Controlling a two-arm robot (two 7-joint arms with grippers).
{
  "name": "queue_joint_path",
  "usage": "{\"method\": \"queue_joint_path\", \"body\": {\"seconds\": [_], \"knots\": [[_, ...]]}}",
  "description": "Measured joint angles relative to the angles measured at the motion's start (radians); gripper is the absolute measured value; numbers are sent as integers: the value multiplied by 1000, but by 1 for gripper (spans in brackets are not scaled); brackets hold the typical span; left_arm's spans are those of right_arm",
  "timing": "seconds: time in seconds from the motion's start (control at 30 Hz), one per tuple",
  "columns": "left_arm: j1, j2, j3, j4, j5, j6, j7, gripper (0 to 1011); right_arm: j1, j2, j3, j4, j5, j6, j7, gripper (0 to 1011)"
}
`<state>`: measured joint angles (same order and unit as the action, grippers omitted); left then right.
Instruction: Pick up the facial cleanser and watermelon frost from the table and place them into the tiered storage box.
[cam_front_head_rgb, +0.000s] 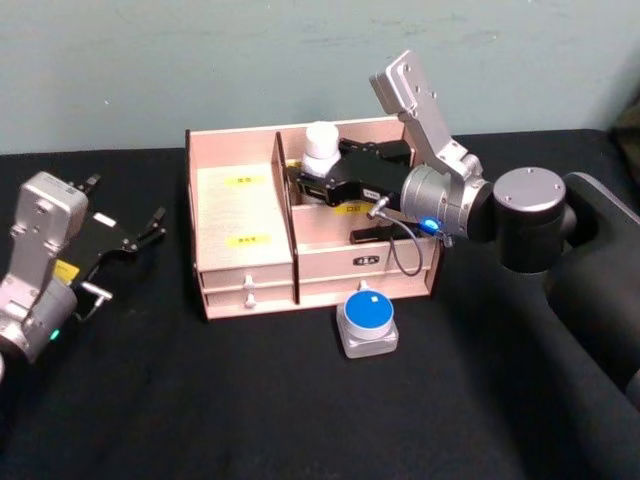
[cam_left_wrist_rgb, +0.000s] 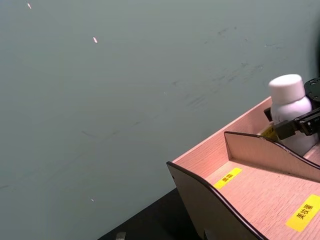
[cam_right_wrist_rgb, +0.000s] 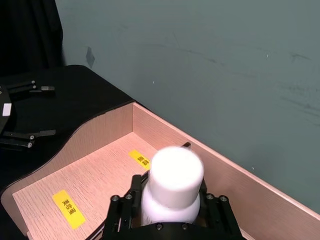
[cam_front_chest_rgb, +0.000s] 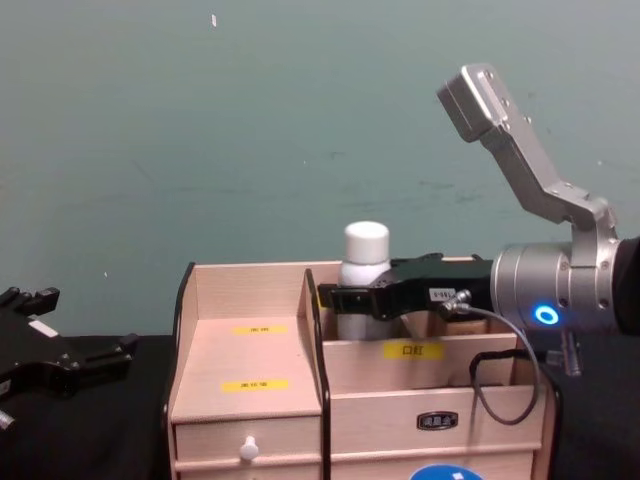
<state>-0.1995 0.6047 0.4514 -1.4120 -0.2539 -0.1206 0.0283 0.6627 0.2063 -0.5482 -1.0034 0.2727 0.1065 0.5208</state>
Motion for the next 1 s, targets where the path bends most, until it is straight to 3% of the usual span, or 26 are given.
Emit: {"method": "queue_joint_path", "body": {"seconds": [0.23,0.47,0.53,0.8,0.9,1.0], "knots": [[0,0,0,0,0,0,0,1010,-5,5,7,-24,2,-8,1,809],[0,0,0,0,0,0,0,1010,-39,37,24,-127,11,12,-1,1002],[0,0,0,0,0,0,0,1010,-48,46,27,-154,13,26,-6,1003],[0,0,0,0,0,0,0,1010,-117,116,45,-333,33,154,-33,1003],[0,0,0,0,0,0,0,1010,-173,173,55,-455,50,226,-43,1003],[0,0,0,0,0,0,0,1010,-227,223,66,-552,69,263,-45,1003]]}}
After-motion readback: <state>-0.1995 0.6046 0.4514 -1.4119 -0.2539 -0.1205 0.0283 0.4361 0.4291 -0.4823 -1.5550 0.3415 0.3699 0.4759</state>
